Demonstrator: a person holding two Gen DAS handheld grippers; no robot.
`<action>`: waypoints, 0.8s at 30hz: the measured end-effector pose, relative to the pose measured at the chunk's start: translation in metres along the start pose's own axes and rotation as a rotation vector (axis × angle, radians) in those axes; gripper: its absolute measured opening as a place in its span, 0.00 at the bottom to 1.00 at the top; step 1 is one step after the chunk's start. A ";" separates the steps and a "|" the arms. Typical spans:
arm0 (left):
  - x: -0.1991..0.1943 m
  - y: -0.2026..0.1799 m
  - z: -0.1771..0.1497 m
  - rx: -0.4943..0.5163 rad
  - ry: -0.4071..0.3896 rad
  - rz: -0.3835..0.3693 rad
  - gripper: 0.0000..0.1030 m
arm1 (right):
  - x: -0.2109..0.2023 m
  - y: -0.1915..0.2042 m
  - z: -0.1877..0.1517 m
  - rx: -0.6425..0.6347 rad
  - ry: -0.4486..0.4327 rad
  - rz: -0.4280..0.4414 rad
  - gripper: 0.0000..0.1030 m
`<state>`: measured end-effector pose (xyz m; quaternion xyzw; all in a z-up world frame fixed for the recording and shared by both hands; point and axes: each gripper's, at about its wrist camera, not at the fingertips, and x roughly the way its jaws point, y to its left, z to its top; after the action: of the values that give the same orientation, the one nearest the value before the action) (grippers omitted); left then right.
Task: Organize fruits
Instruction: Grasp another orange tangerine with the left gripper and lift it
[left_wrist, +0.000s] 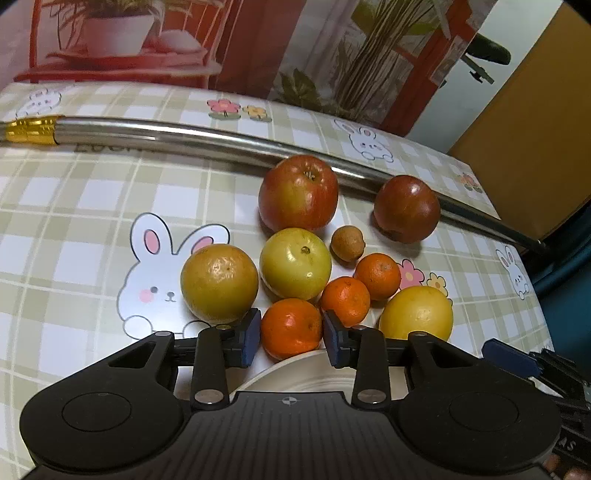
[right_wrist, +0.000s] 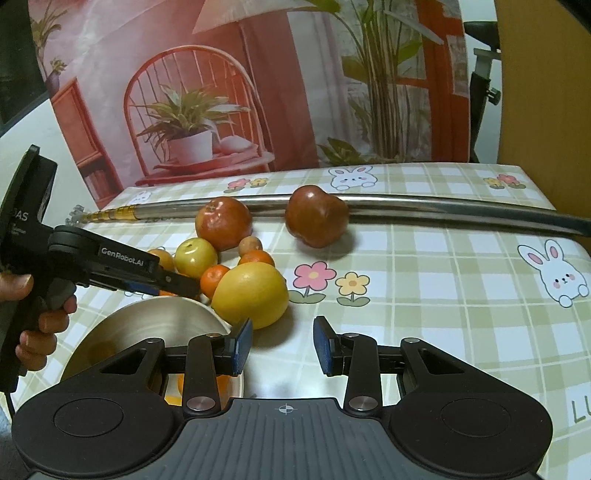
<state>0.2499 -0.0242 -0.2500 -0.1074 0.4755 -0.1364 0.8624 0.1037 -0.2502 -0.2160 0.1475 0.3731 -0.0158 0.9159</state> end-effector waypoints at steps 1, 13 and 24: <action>-0.002 0.000 0.000 0.007 -0.007 0.002 0.35 | 0.001 -0.001 0.000 0.006 0.001 -0.001 0.33; -0.021 0.013 0.006 -0.022 -0.031 -0.034 0.19 | 0.018 -0.004 0.009 0.027 -0.013 0.034 0.41; -0.013 0.026 0.012 -0.142 0.003 -0.112 0.26 | 0.029 0.005 0.014 0.009 -0.003 0.047 0.41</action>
<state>0.2568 0.0051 -0.2414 -0.1945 0.4786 -0.1506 0.8428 0.1353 -0.2467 -0.2250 0.1604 0.3682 0.0036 0.9158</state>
